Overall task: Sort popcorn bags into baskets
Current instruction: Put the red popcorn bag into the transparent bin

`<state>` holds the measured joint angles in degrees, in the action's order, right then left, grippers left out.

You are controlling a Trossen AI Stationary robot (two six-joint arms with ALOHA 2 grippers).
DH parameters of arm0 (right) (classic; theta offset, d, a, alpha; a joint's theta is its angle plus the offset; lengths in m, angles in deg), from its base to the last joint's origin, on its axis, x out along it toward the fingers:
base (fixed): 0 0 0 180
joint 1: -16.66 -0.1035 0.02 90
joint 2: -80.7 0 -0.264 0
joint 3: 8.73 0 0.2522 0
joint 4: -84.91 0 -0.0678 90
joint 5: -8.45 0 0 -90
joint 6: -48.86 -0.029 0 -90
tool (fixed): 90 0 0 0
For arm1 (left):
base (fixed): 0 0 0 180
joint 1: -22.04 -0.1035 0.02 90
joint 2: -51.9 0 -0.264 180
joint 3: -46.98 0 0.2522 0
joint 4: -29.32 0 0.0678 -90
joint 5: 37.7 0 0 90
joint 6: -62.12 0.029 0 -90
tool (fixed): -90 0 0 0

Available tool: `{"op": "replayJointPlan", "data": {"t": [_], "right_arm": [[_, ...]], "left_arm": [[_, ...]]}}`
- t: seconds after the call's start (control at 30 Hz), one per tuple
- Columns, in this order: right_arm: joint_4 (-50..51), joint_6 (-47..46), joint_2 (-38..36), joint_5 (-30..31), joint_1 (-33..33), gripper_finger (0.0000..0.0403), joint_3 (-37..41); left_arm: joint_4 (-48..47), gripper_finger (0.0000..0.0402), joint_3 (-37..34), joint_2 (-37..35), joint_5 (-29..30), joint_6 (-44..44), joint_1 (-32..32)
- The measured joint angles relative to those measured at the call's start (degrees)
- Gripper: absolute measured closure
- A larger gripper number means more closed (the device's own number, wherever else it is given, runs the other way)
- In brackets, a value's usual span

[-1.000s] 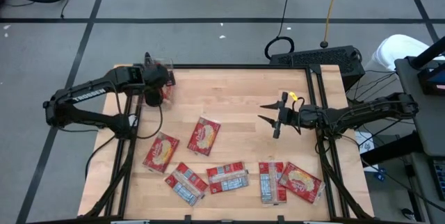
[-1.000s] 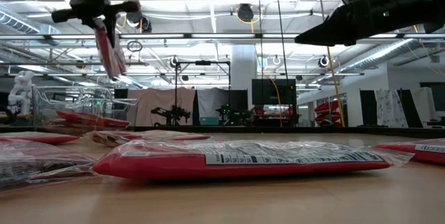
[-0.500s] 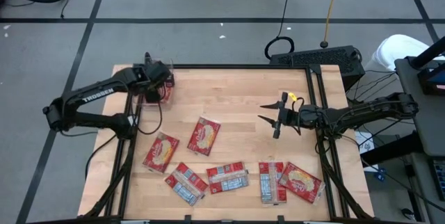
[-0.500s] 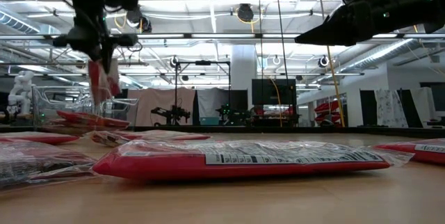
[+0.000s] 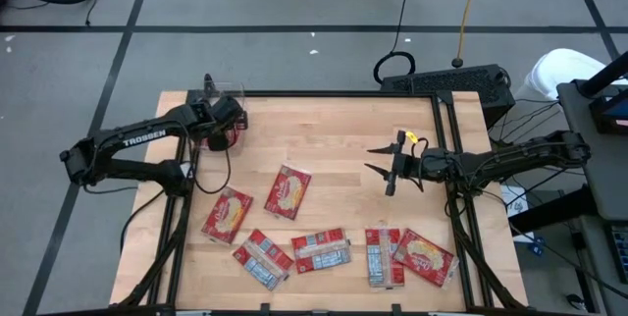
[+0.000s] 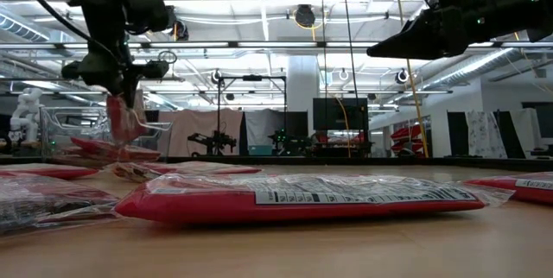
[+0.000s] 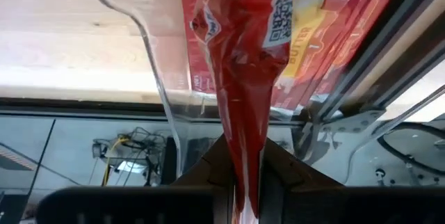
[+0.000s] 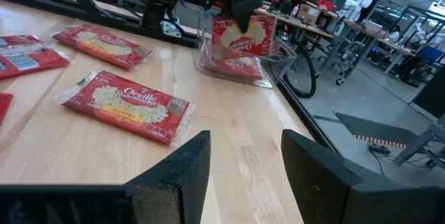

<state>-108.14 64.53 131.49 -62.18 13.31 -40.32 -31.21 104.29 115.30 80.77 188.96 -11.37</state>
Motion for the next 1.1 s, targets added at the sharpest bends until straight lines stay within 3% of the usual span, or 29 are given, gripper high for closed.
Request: {"op": "replayJointPlan", "data": {"t": [0.23, 0.47, 0.6, 0.7, 0.87, 0.97, 1.1], "right_arm": [[0.07, 0.02, 0.0, -0.13, 0.0, 0.0234, 0.0], [0.07, 0.24, 0.0, -0.15, 0.0, 0.0234, 0.0], [0.11, 0.26, 0.0, -0.15, 0.0, 0.0234, 0.02], [0.13, 0.3, 0.0, -0.17, -0.01, 0.0234, 0.01], [0.11, 1.51, 0.0, -0.17, 0.0, 0.0234, 0.0], [0.13, 1.49, 0.0, -0.2, -0.02, 0.0234, 0.02], [0.12, -0.31, 0.0, -0.2, -0.02, 0.0234, 0.02]], "left_arm": [[0.88, 0.0347, -0.04, 0.0, -0.39, -6.76, 0.0], [0.93, 0.0236, -0.04, 0.0, 0.14, -8.9, 0.0], [0.84, 0.0174, -0.04, 0.0, 7.88, -9.57, 0.02], [0.73, 0.0155, -0.04, 0.0, 14.3, -11.54, 0.0], [2.11, 0.0175, -0.04, 0.0, 12.94, -21.76, 0.47], [5.87, 0.0212, -0.04, 0.0, 9.92, -32.65, 1.87], [11.82, 0.0274, 0.03, 0.0, 11.24, -49.68, 4.57]]}}
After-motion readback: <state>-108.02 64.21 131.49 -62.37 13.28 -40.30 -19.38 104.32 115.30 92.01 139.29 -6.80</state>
